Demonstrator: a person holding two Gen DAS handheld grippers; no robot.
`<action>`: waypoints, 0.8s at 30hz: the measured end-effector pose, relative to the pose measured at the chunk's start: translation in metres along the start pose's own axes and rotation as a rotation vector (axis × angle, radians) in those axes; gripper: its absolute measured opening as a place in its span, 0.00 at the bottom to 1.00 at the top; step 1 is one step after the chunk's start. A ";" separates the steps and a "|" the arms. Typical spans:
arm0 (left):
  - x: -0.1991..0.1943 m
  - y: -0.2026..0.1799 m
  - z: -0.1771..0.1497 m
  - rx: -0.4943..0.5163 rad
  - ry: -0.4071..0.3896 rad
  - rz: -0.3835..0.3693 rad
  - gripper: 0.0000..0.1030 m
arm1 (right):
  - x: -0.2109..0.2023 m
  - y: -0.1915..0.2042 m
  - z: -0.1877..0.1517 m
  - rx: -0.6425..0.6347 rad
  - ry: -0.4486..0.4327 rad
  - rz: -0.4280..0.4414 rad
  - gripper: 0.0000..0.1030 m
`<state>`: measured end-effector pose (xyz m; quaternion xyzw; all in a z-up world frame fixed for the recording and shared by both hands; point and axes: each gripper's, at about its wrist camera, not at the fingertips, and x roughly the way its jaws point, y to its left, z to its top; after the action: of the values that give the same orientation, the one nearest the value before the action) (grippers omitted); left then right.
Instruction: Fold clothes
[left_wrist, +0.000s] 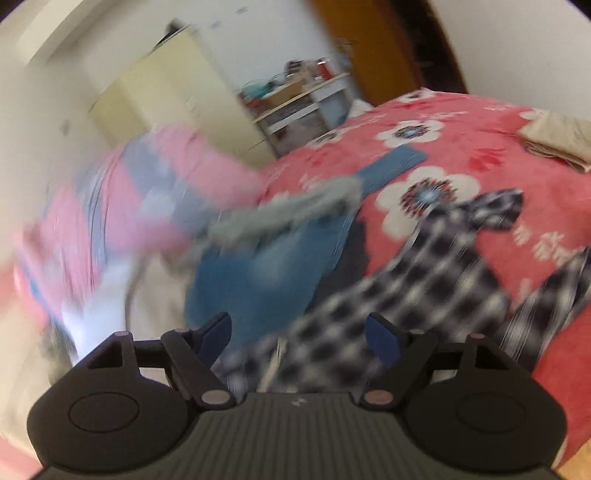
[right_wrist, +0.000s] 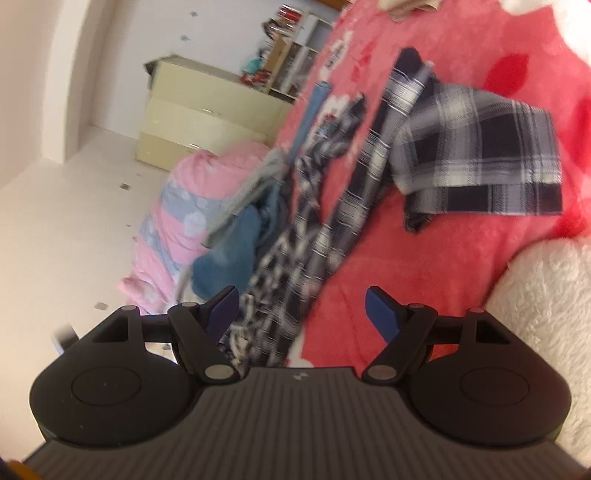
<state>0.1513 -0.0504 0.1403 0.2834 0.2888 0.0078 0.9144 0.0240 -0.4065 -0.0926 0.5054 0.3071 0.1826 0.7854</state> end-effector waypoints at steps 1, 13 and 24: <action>-0.013 -0.009 0.020 -0.002 -0.029 -0.010 0.79 | 0.002 0.001 -0.001 0.004 0.010 -0.016 0.74; -0.092 -0.048 0.085 -0.201 -0.043 -0.314 0.79 | -0.009 0.034 -0.016 -0.036 0.000 -0.077 0.74; 0.005 -0.025 -0.072 -0.185 0.085 -0.374 0.82 | -0.025 0.017 0.007 -0.150 -0.154 -0.236 0.74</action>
<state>0.1139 -0.0333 0.0766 0.1392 0.3728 -0.1237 0.9090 0.0107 -0.4194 -0.0674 0.4185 0.2888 0.0724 0.8580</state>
